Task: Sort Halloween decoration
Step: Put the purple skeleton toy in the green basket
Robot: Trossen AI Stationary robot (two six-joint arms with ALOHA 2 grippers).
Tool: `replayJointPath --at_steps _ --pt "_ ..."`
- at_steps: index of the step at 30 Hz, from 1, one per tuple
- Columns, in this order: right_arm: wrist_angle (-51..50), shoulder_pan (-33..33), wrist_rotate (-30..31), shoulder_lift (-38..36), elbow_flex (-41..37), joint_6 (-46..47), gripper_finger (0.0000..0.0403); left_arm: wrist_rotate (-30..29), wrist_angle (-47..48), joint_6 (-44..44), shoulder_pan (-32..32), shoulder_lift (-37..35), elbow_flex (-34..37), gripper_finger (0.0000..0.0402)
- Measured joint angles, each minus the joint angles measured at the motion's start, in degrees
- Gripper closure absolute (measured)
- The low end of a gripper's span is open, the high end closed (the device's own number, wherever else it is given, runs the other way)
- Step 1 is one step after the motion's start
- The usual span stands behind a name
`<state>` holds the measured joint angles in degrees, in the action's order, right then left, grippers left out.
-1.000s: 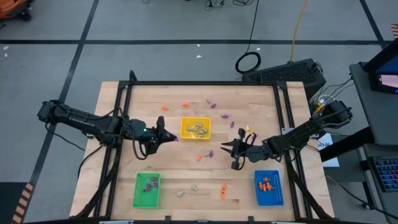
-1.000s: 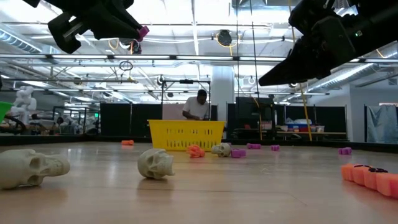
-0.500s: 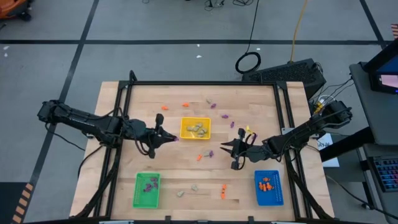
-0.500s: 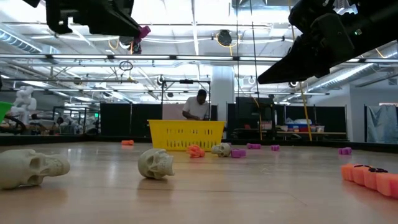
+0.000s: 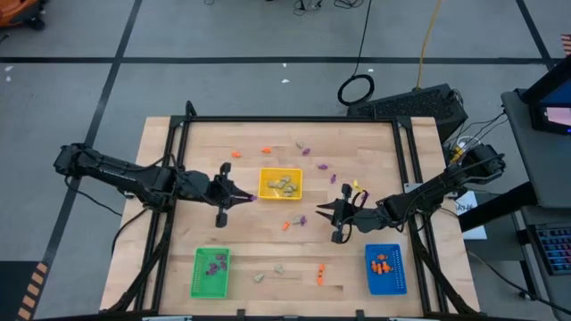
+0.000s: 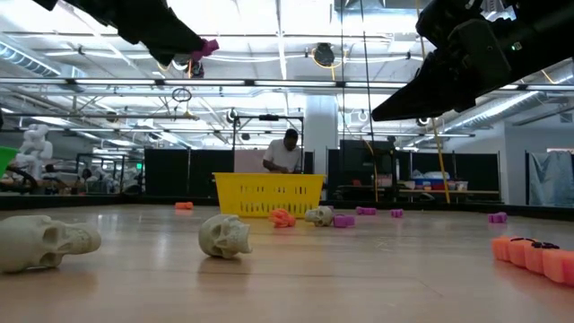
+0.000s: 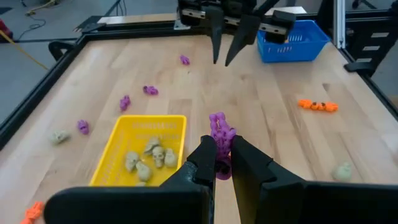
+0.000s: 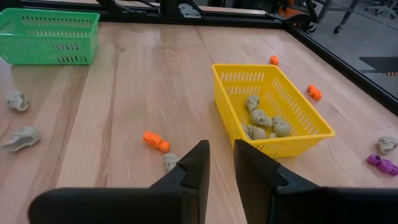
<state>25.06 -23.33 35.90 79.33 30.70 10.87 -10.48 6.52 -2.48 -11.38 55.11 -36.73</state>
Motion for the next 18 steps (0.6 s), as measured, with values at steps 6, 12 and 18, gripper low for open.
replayJointPath --at_steps 6,12,18 --pt "-0.01 -0.01 -0.11 0.0 0.0 0.02 0.0344 0.02 -0.02 -0.02 0.0 -0.02 0.0 0.0372" --pt "-0.02 -0.02 -1.65 0.0 0.0 0.44 0.0344 9.69 0.55 -3.09 -0.76 -0.02 -0.02 0.0372" --pt "-0.04 -0.02 -3.06 0.0 0.0 0.61 0.0344 13.25 10.4 -6.97 -3.68 -0.42 -2.66 0.0372"
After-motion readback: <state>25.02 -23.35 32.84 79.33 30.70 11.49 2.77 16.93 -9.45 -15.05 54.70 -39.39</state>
